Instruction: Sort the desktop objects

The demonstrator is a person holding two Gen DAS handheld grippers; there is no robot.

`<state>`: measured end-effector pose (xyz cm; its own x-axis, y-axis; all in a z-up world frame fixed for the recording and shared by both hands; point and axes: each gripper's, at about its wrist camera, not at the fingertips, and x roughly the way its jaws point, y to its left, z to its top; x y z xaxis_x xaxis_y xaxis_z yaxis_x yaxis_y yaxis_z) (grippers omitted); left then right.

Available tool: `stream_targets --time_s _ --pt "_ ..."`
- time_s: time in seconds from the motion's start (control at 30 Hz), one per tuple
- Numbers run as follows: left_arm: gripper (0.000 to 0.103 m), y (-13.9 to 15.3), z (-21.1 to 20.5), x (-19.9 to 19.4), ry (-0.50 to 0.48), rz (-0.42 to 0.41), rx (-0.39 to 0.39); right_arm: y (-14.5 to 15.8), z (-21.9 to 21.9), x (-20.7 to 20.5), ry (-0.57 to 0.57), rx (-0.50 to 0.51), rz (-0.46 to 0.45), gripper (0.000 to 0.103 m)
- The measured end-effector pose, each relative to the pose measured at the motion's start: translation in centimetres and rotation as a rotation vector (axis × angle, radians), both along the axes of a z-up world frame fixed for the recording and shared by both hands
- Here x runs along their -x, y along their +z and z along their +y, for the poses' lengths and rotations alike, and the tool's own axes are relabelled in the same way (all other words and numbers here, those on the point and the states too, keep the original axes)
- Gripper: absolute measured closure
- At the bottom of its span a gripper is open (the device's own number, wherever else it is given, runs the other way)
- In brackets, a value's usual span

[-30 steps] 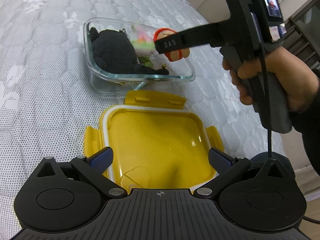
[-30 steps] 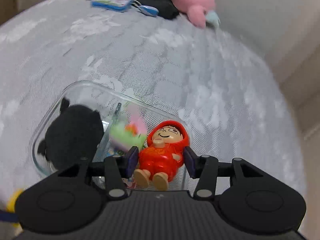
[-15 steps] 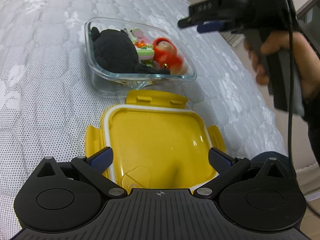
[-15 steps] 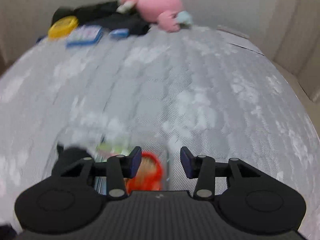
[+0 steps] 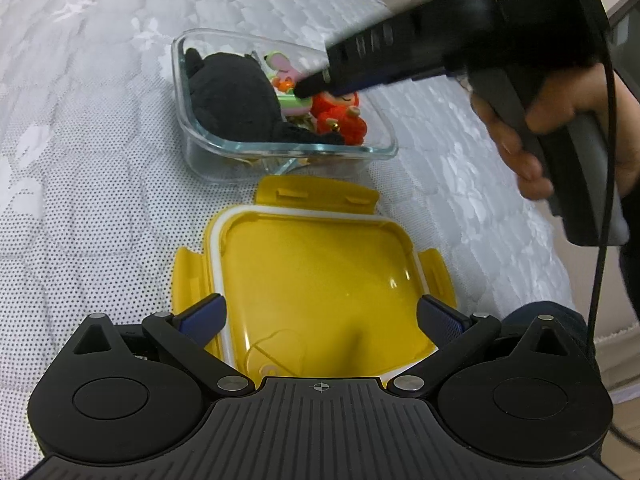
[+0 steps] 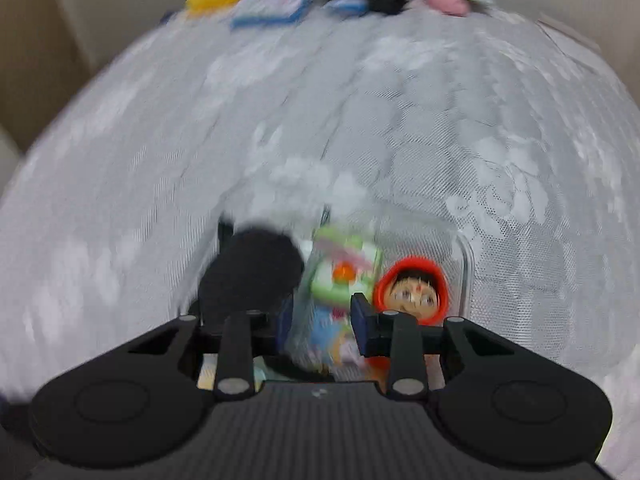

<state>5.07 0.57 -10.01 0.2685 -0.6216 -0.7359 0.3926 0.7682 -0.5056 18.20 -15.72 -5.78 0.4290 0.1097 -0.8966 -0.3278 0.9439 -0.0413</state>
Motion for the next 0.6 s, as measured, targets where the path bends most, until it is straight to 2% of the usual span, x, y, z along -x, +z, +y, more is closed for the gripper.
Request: stream_targets --time_s 0.1,0.2,0.23,0.27,0.33,0.53,0.6 --pt "0.000 0.1 0.0 0.1 -0.003 -0.002 -0.001 -0.7 0.3 0.3 0.037 0.063 0.058 0.070" --pt "0.000 0.1 0.0 0.1 -0.003 -0.001 -0.002 -1.4 -0.8 -0.5 -0.008 0.021 0.122 0.070" --pt "0.000 0.1 0.0 0.1 -0.003 -0.001 -0.002 -1.7 -1.1 -0.8 -0.022 0.016 0.131 0.073" --pt "0.000 0.1 0.0 0.1 -0.003 -0.002 -0.003 -2.0 -1.2 -0.9 -0.028 0.023 0.133 0.078" --pt "0.000 0.0 0.0 0.1 -0.003 -0.001 -0.004 -2.6 -1.3 -1.2 -0.034 0.037 0.135 0.082" --pt "0.000 0.1 0.0 0.1 -0.002 0.000 -0.006 -3.8 -0.9 -1.4 -0.053 0.019 0.136 0.081" --pt "0.000 0.2 0.0 0.1 0.001 0.001 -0.005 -3.2 -1.2 -1.4 -0.061 0.008 0.113 0.081"
